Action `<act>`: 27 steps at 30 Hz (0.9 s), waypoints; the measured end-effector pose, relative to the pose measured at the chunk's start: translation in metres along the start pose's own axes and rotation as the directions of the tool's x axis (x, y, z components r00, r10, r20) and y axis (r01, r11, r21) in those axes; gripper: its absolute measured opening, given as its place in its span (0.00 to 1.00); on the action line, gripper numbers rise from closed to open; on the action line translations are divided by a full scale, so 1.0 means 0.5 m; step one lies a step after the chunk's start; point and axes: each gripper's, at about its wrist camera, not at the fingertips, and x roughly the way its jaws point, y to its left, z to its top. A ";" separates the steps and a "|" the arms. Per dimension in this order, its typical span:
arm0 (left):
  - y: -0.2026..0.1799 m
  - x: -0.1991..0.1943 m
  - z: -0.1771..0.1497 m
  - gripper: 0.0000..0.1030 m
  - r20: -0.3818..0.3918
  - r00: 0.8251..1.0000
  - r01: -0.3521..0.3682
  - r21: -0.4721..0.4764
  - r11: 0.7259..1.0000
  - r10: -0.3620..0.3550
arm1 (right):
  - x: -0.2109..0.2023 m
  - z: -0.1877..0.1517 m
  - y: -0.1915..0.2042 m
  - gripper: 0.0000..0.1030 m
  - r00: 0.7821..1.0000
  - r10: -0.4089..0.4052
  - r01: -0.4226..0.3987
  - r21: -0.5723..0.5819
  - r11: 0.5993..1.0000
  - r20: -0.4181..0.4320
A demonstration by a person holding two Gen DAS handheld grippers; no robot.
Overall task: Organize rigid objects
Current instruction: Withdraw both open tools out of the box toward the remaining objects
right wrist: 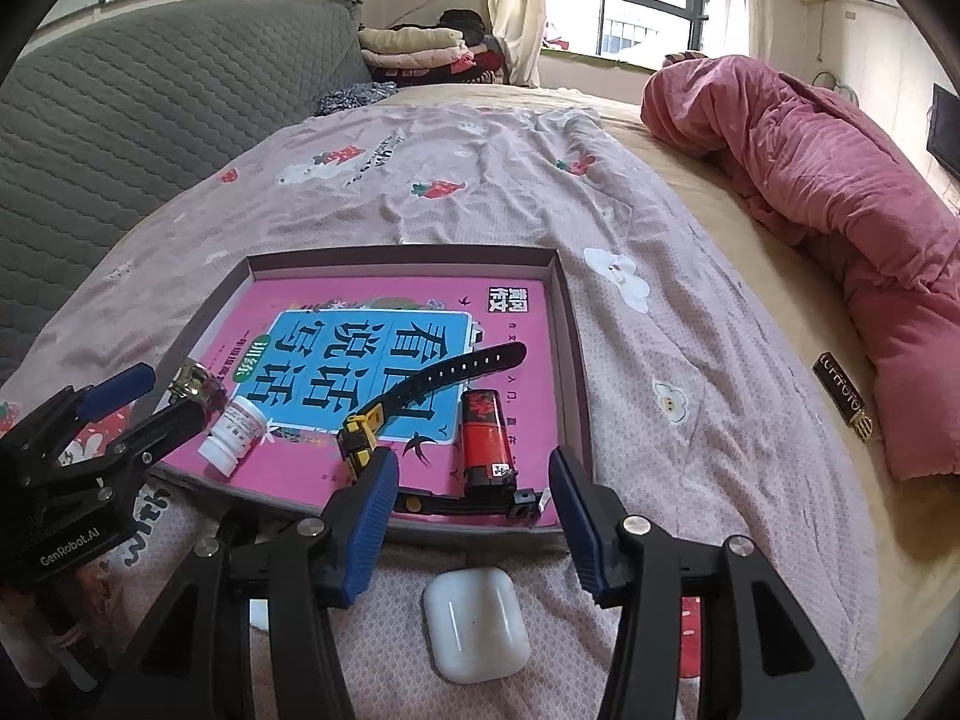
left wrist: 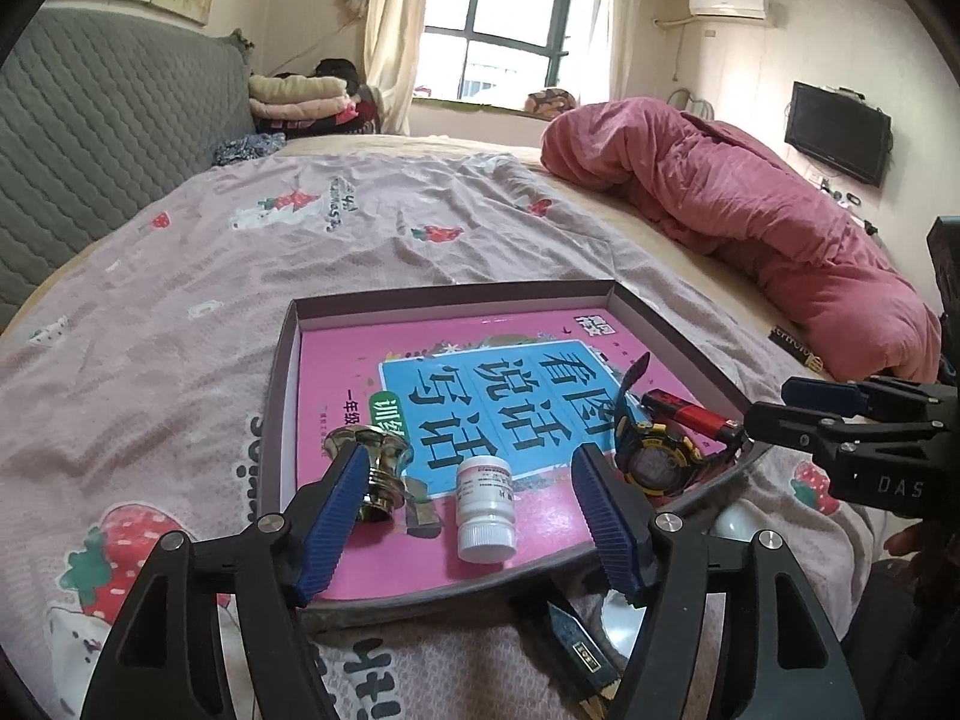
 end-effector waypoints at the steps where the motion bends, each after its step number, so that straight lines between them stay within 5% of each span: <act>1: -0.001 -0.003 -0.002 0.70 0.001 1.000 -0.005 0.003 1.000 0.005 | -0.003 0.000 0.000 0.50 1.000 0.000 0.000 -0.002 1.000 0.002; 27: -0.039 -0.090 -0.027 0.73 -0.007 0.999 -0.032 0.002 0.999 0.032 | -0.074 -0.016 -0.008 0.51 0.998 0.028 -0.029 0.015 0.999 0.064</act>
